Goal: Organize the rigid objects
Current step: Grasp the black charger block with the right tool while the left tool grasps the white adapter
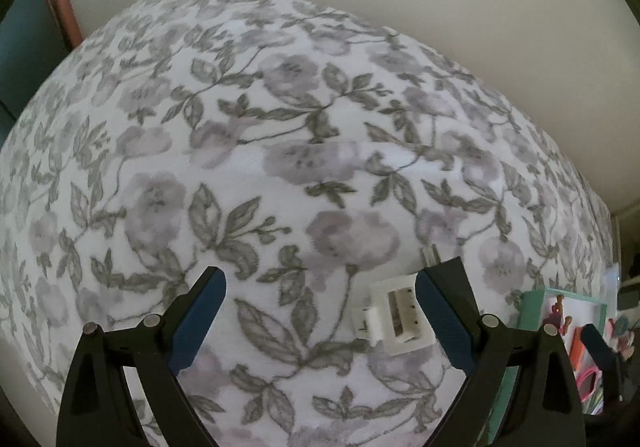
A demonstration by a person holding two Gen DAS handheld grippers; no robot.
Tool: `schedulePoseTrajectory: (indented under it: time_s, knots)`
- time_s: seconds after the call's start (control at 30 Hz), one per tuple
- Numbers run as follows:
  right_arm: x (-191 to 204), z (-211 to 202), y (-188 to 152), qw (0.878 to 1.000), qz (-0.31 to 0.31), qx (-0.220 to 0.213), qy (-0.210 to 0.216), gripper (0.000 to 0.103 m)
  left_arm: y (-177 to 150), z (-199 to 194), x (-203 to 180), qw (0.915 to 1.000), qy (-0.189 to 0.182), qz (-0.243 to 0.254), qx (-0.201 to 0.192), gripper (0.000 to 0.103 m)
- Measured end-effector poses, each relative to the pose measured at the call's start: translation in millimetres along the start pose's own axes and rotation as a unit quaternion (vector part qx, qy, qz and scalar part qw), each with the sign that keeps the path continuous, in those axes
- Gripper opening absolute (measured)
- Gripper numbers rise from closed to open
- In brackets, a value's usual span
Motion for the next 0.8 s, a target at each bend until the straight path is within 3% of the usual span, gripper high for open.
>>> schedulePoseTrajectory:
  time_s: [0.4,0.67,0.8]
  knots:
    - [54,49,-1,0.998,-0.041,0.034,0.017,0.1,-6,17,7,0.9997,-0.01,-0.008,0.022,0.096]
    - [60,63,-4,0.998,-0.043,0.048,0.02,0.093,-10,25,-3,0.9991,-0.023,0.012,0.035,0.096]
    - [58,64,-4,0.998,-0.037,0.051,0.023,0.091,-16,32,-12,0.9978,-0.009,0.047,0.045,0.096]
Point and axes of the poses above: each gripper's, at about its wrist camera, not at the fingertips, and z roughly the way its jaws point, x to its left, y to its top, the point moved 2 cm from there along z, roughly the way its jaws point, and after that the axes turned 13 degrees about -x, right-handed, at the moved point
